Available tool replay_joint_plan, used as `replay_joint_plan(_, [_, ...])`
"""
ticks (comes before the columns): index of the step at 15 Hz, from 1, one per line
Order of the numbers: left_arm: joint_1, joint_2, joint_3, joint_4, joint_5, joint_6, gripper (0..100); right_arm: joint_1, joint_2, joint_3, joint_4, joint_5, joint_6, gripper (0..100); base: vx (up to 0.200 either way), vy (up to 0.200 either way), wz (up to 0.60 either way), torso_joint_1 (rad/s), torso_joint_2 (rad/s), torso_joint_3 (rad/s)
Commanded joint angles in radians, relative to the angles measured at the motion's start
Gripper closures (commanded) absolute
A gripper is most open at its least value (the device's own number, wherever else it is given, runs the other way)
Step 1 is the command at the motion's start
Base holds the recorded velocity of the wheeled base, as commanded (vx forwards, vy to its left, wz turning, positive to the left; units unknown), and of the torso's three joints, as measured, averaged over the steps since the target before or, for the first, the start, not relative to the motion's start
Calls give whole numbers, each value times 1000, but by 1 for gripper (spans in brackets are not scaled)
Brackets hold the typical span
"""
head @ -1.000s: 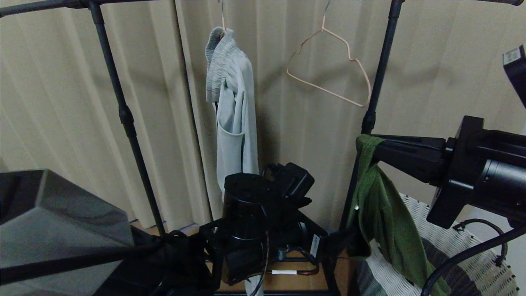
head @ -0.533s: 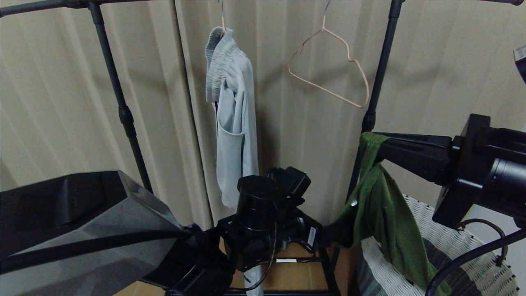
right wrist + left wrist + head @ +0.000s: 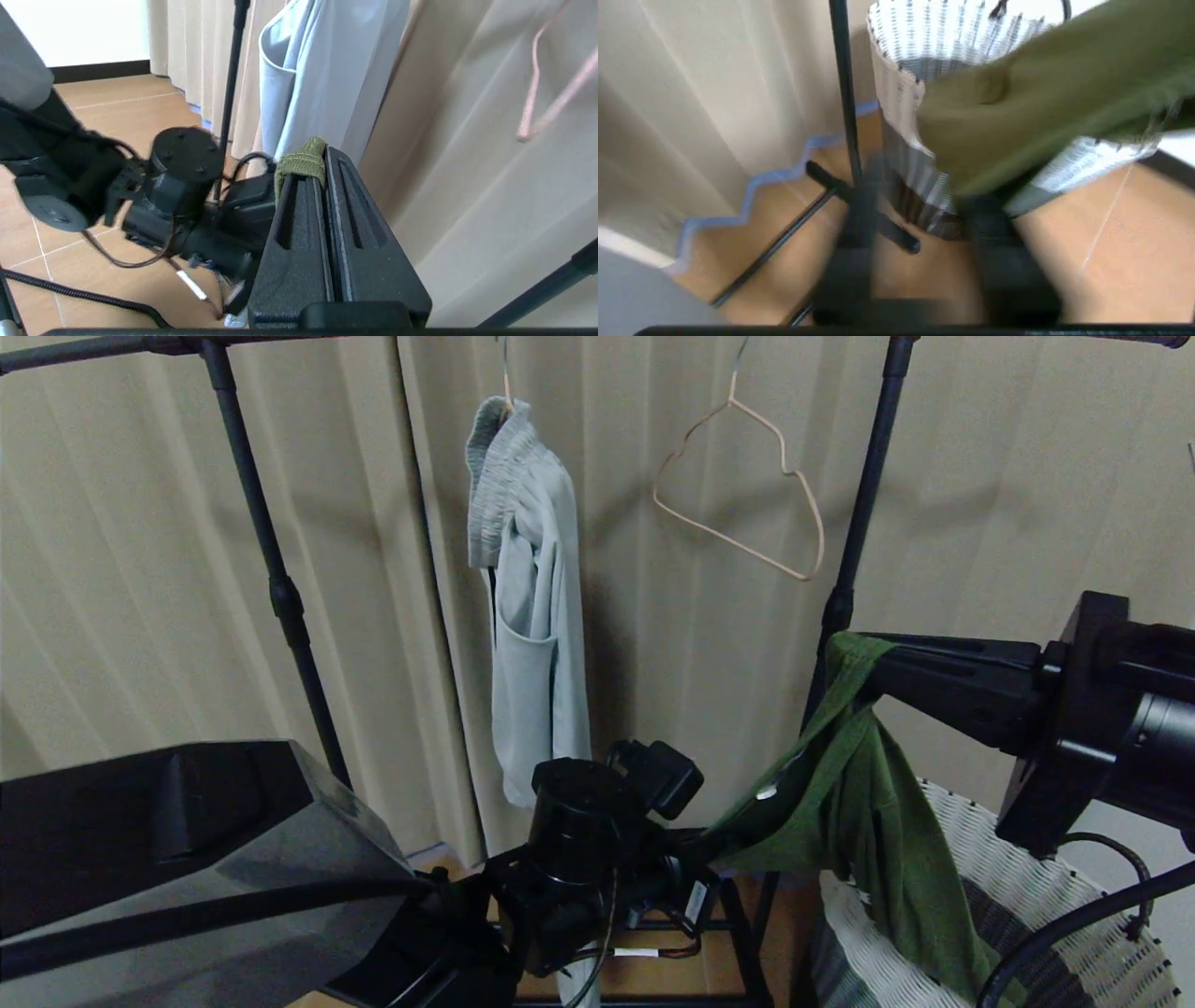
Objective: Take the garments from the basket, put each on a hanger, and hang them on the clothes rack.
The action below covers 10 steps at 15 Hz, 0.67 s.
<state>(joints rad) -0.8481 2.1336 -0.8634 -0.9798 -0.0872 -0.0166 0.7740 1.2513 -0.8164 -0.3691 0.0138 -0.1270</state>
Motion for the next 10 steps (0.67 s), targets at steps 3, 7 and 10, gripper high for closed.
replay_joint_plan(3, [57, -115, 205, -180, 15, 152, 100, -39, -9, 5, -1, 0, 30, 100, 0, 0, 0, 0, 0, 0])
replay_joint_plan(7, [181, -327, 150, -37, 21, 159, 100, -128, -9, -3, -10, 0, 33, 100, 0, 0, 0, 0, 0, 0])
replay_joint_plan(10, [276, -523, -45, 294, 23, 159, 100, -183, -7, -12, -57, 0, 32, 100, 0, 0, 0, 0, 0, 0])
